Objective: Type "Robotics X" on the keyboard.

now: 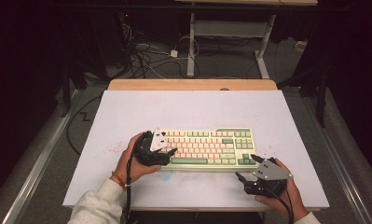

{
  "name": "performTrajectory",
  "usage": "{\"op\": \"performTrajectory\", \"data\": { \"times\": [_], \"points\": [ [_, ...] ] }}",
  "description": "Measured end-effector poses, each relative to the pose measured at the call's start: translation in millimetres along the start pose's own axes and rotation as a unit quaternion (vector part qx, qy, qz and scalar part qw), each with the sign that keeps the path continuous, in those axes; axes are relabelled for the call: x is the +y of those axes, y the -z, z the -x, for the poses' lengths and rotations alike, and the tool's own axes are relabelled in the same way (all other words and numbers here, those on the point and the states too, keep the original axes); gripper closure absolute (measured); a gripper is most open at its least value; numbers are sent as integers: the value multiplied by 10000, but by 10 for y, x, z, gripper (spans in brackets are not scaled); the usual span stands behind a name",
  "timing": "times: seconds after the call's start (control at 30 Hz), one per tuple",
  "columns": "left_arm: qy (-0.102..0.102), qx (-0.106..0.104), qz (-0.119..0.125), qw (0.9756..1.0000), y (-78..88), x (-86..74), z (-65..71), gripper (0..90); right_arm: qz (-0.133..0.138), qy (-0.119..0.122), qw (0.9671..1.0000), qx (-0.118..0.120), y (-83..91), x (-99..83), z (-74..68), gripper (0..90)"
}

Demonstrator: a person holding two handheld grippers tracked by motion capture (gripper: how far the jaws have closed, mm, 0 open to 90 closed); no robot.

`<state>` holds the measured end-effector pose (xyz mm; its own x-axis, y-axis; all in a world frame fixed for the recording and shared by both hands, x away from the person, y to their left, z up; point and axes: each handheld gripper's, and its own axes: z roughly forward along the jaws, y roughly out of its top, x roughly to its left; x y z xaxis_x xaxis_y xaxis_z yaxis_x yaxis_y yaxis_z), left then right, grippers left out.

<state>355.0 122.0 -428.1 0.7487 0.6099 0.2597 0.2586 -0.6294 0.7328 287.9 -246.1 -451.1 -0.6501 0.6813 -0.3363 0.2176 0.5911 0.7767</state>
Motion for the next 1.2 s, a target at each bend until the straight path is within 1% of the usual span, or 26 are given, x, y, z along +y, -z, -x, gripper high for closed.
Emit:
{"op": "performTrajectory", "data": {
  "times": [0.1, 0.13, 0.17, 0.23, 0.43, 0.5, 0.6, 0.67, 0.73, 0.83, 0.93, 1.2],
  "points": [
    [-42, 108, 70, 9999, 21, -3, -2, 238, -12, -20, 10000, -6, 1, -2, 9, 233],
    [-35, 121, 96, 9999, 27, -6, 2, 232, -16, -24, 10000, -11, 1, -2, 10, 233],
    [-27, 109, 68, 9999, 35, -13, 7, 224, -14, -35, 10000, -15, 2, -1, 11, 233],
    [-67, 123, 102, 9998, 56, -28, 11, 208, -2, -42, 10000, -19, 5, 0, 18, 234],
    [-154, 218, 218, 9994, 136, -94, 24, 193, 7, -85, 10000, -52, 14, 5, 34, 236],
    [-145, 226, 291, 9992, 174, -132, 24, 189, 28, -108, 9999, -68, 19, 13, 37, 237],
    [-142, 256, 315, 9991, 217, -183, 25, 188, 65, -107, 9999, -99, 34, 30, 46, 238],
    [-157, 296, 278, 9991, 238, -211, 29, 188, 74, -143, 9998, -107, 39, 38, 58, 241],
    [-140, 290, 286, 9991, 258, -240, 32, 188, 84, -189, 9997, -109, 44, 48, 70, 244],
    [-151, 313, 236, 9991, 278, -282, 42, 188, 103, -220, 9996, -150, 54, 70, 85, 254],
    [-121, 312, 228, 9992, 303, -317, 50, 188, 198, -312, 9993, -111, 70, 96, 111, 282],
    [-79, 311, 276, 9991, 382, -405, 51, 188, 299, -341, 9990, 53, 95, 187, 130, 412]
  ]
}}
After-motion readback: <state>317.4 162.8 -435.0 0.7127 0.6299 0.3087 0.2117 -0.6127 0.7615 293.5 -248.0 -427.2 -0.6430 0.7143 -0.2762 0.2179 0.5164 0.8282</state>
